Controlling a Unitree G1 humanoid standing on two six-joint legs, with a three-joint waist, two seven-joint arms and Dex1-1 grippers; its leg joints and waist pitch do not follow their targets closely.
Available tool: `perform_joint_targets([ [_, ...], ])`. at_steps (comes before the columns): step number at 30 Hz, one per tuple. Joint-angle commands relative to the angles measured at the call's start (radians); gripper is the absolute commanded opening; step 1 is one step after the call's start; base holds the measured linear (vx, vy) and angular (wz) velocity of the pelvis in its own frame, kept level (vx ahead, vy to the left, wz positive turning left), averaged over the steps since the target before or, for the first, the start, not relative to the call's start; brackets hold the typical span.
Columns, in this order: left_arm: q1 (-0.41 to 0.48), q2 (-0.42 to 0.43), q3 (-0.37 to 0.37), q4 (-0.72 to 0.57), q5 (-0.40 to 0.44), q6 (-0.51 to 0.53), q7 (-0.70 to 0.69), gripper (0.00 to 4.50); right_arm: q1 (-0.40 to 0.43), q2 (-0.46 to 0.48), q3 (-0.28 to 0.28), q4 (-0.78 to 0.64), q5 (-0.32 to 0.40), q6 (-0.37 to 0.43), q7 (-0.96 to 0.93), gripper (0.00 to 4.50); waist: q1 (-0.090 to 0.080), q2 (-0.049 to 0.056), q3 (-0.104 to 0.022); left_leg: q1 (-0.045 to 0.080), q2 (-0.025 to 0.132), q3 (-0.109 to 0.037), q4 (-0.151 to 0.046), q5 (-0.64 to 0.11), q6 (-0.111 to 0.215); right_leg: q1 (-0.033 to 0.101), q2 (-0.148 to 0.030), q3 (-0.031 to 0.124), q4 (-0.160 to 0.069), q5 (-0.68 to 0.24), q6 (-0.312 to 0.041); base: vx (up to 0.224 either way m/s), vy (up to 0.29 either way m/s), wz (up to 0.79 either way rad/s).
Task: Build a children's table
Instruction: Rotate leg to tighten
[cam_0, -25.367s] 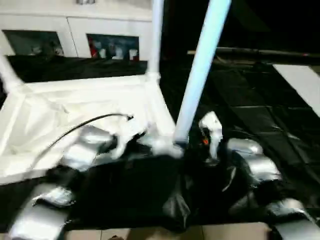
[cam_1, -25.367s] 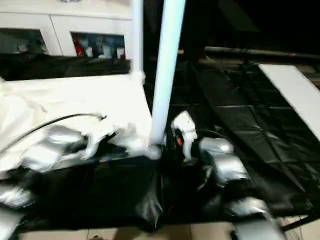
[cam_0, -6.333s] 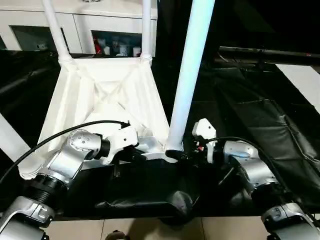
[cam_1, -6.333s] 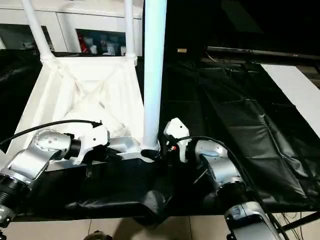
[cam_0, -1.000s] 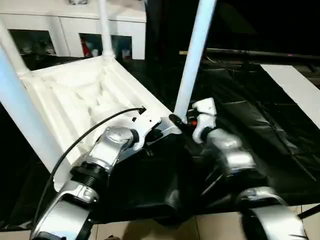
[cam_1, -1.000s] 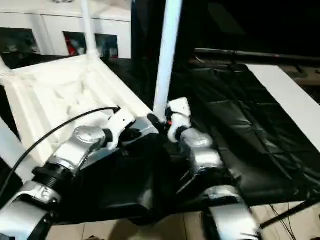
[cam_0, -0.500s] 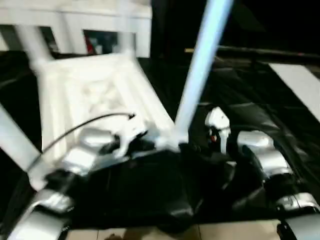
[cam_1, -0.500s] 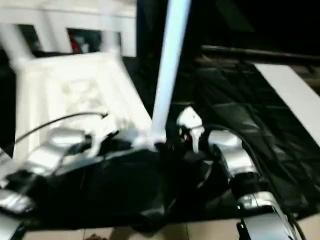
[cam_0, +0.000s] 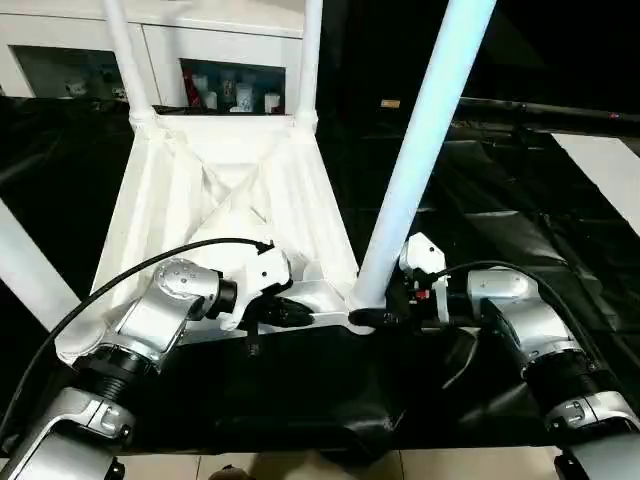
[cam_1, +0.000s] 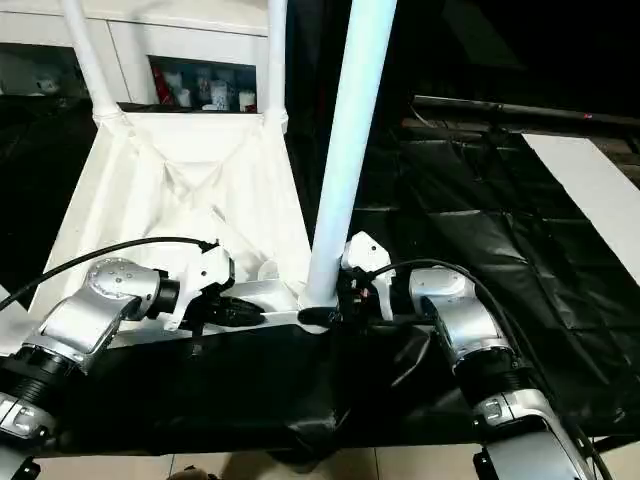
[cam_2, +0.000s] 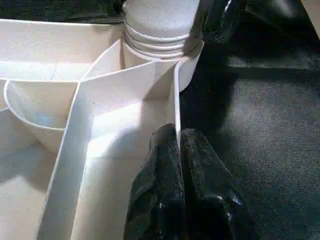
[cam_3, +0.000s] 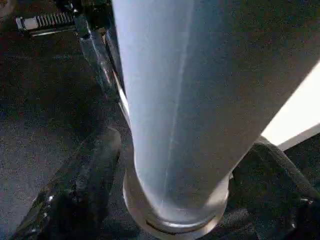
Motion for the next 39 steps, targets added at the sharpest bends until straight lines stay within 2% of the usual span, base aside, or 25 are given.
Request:
perform_joint_targets([
  [1,0.032,-0.006,-0.053,0.013,0.022,0.02,-0.018,0.0,0.012,-0.016,0.007,-0.01,-0.001,0.004,0.009,3.18,-0.007,0.002,-0.049,0.02,0.038,-0.011,-0.059,-0.216,0.024,0.035,-0.048,0.026,-0.065,-0.099,-0.223,0.0,0.0,0.0],
  [3,0.034,-0.006,-0.052,0.013,0.021,0.021,-0.016,0.0,0.012,-0.014,0.009,-0.008,-0.011,0.006,0.005,2.97,-0.006,0.003,-0.049,0.021,0.038,-0.012,-0.06,-0.22,0.023,0.034,-0.049,0.026,-0.065,-0.118,-0.22,0.0,0.0,0.0],
  [4,0.035,-0.006,-0.05,0.012,0.02,0.022,-0.013,0.0,0.012,-0.011,0.008,-0.005,-0.014,0.008,0.003,2.78,-0.007,-0.002,-0.049,0.02,0.038,-0.011,-0.059,-0.222,0.023,0.034,-0.049,0.026,-0.066,-0.126,-0.218,0.0,0.0,0.0],
  [9,0.043,-0.003,-0.045,0.007,0.019,0.031,-0.007,0.0,0.013,-0.003,0.015,0.013,-0.029,-0.001,-0.008,2.53,-0.007,0.0,-0.049,0.02,0.038,-0.012,-0.059,-0.216,0.024,0.034,-0.049,0.026,-0.065,-0.126,-0.214,0.0,0.0,0.0],
  [12,0.04,-0.016,-0.026,0.021,0.022,0.057,0.039,0.0,0.007,0.023,0.003,0.058,-0.043,-0.006,-0.092,2.3,-0.01,0.0,-0.047,0.021,0.038,-0.013,-0.062,-0.242,0.013,0.031,-0.05,0.026,-0.069,-0.167,-0.21,0.0,0.0,0.0],
  [14,0.031,-0.037,-0.007,0.041,0.024,0.079,0.091,0.0,-0.003,0.051,-0.023,0.098,-0.047,-0.002,-0.182,2.27,-0.02,0.0,-0.041,0.023,0.037,-0.017,-0.07,-0.31,-0.013,0.025,-0.052,0.026,-0.08,-0.278,-0.189,0.0,0.0,0.0],
  [15,0.019,-0.06,0.008,0.066,0.029,0.088,0.142,0.0,-0.015,0.08,-0.054,0.13,-0.037,0.017,-0.26,2.22,-0.022,0.002,-0.04,0.025,0.037,-0.019,-0.071,-0.332,-0.021,0.025,-0.053,0.026,-0.084,-0.316,-0.181,0.0,0.0,0.0],
  [16,0.002,-0.091,0.028,0.102,0.037,0.098,0.213,0.0,-0.028,0.12,-0.098,0.164,-0.013,0.054,-0.352,2.12,-0.031,0.002,-0.039,0.027,0.036,-0.021,-0.072,-0.367,-0.037,0.02,-0.052,0.027,-0.089,-0.371,-0.168,0.0,0.0,0.0],
  [17,-0.003,-0.1,0.033,0.113,0.039,0.1,0.233,0.0,-0.031,0.13,-0.107,0.171,-0.007,0.061,-0.371,2.12,-0.035,0.0,-0.04,0.025,0.034,-0.027,-0.074,-0.385,-0.047,0.022,-0.055,0.025,-0.094,-0.424,-0.148,-0.061,0.007,-0.06],
  [18,-0.019,-0.128,0.047,0.146,0.047,0.107,0.295,0.0,-0.037,0.157,-0.128,0.188,0.005,0.076,-0.423,2.09,-0.036,0.004,-0.04,0.025,0.035,-0.029,-0.074,-0.391,-0.051,0.022,-0.056,0.024,-0.094,-0.441,-0.143,0.0,0.0,0.0],
  [19,-0.035,-0.152,0.058,0.175,0.054,0.111,0.35,0.0,-0.041,0.179,-0.139,0.199,0.009,0.085,-0.468,2.06,-0.038,0.007,-0.039,0.029,0.034,-0.03,-0.074,-0.412,-0.057,0.015,-0.056,0.024,-0.1,-0.474,-0.13,-0.065,0.008,-0.06],
  [21,-0.066,-0.192,0.072,0.225,0.067,0.126,0.441,0.0,-0.056,0.227,-0.164,0.226,0.016,0.106,-0.571,2.03,-0.04,0.003,-0.038,0.032,0.033,-0.032,-0.072,-0.436,-0.053,0.01,-0.056,0.022,-0.108,-0.515,-0.112,-0.07,0.006,-0.02],
  [22,-0.095,-0.224,0.083,0.266,0.077,0.139,0.515,0.0,-0.076,0.27,-0.189,0.257,0.024,0.125,-0.674,2.02,-0.043,0.011,-0.036,0.036,0.031,-0.032,-0.072,-0.457,-0.055,0.001,-0.056,0.023,-0.115,-0.541,-0.106,-0.052,0.002,-0.01],
  [23,-0.1,-0.229,0.086,0.273,0.077,0.142,0.527,0.0,-0.08,0.278,-0.194,0.263,0.026,0.127,-0.693,2.02,-0.045,0.015,-0.036,0.036,0.03,-0.035,-0.072,-0.468,-0.061,0.001,-0.057,0.022,-0.114,-0.555,-0.104,0.0,0.0,0.0],
  [24,-0.106,-0.236,0.089,0.282,0.078,0.145,0.543,0.0,-0.085,0.287,-0.199,0.27,0.027,0.129,-0.715,2.01,-0.05,0.01,-0.037,0.034,0.027,-0.039,-0.073,-0.479,-0.063,0.005,-0.055,0.016,-0.116,-0.585,-0.088,0.0,0.0,0.0],
  [25,-0.119,-0.25,0.097,0.298,0.079,0.15,0.574,0.0,-0.094,0.304,-0.208,0.284,0.028,0.13,-0.759,2.01,-0.048,0.02,-0.037,0.038,0.029,-0.039,-0.072,-0.489,-0.063,-0.001,-0.057,0.017,-0.123,-0.585,-0.084,0.0,0.0,0.0],
  [26,-0.131,-0.262,0.104,0.315,0.082,0.146,0.608,0.0,-0.102,0.32,-0.215,0.295,0.029,0.13,-0.797,2.01,-0.052,0.019,-0.036,0.041,0.027,-0.04,-0.071,-0.507,-0.062,-0.003,-0.053,0.013,-0.125,-0.583,-0.085,0.0,0.0,0.0],
  [27,-0.15,-0.28,0.111,0.341,0.087,0.144,0.65,0.0,-0.117,0.346,-0.229,0.312,0.03,0.13,-0.852,2.01,-0.052,0.026,-0.037,0.043,0.027,-0.041,-0.072,-0.515,-0.061,-0.002,-0.054,0.012,-0.126,-0.576,-0.086,0.0,0.0,0.0],
  [28,-0.172,-0.3,0.122,0.37,0.091,0.132,0.696,0.0,-0.132,0.378,-0.249,0.327,0.036,0.133,-0.918,2.01,-0.058,0.028,-0.038,0.04,0.027,-0.041,-0.076,-0.522,-0.063,-0.001,-0.051,0.011,-0.126,-0.545,-0.091,0.0,0.0,0.0],
  [30,-0.182,-0.309,0.123,0.387,0.097,0.125,0.712,0.0,-0.14,0.393,-0.254,0.332,0.031,0.135,-0.942,2.0,-0.058,0.035,-0.041,0.035,0.028,-0.043,-0.081,-0.51,-0.066,0.006,-0.05,0.01,-0.12,-0.482,-0.102,0.0,0.0,0.0],
  [31,-0.191,-0.318,0.117,0.404,0.105,0.118,0.712,0.0,-0.143,0.407,-0.238,0.326,0.008,0.133,-0.947,2.0,-0.058,0.04,-0.043,0.036,0.029,-0.041,-0.082,-0.503,-0.065,0.004,-0.048,0.013,-0.117,-0.429,-0.116,0.0,0.0,0.0],
  [32,-0.195,-0.321,0.111,0.413,0.109,0.114,0.71,0.0,-0.142,0.41,-0.231,0.32,-0.001,0.128,-0.942,2.0,-0.059,0.04,-0.045,0.033,0.029,-0.038,-0.082,-0.487,-0.064,0.009,-0.047,0.014,-0.114,-0.375,-0.129,0.0,0.0,0.0],
  [34,-0.194,-0.319,0.101,0.421,0.115,0.108,0.701,0.0,-0.134,0.407,-0.217,0.303,-0.012,0.123,-0.918,2.0,-0.059,0.037,-0.045,0.027,0.029,-0.035,-0.085,-0.463,-0.055,0.015,-0.046,0.015,-0.108,-0.329,-0.142,0.0,0.0,0.0],
  [38,-0.187,-0.307,0.09,0.423,0.119,0.099,0.674,0.0,-0.118,0.399,-0.219,0.262,0.019,0.091,-0.832,2.0,-0.054,0.037,-0.044,0.032,0.031,-0.029,-0.081,-0.449,-0.038,0.015,-0.052,0.021,-0.112,-0.339,-0.148,0.0,0.0,0.0],
  [39,-0.186,-0.303,0.088,0.424,0.118,0.095,0.665,0.0,-0.113,0.398,-0.223,0.246,0.036,0.081,-0.804,2.55,-0.053,0.035,-0.044,0.032,0.032,-0.028,-0.081,-0.445,-0.035,0.014,-0.052,0.021,-0.112,-0.338,-0.149,0.0,0.0,0.0],
])
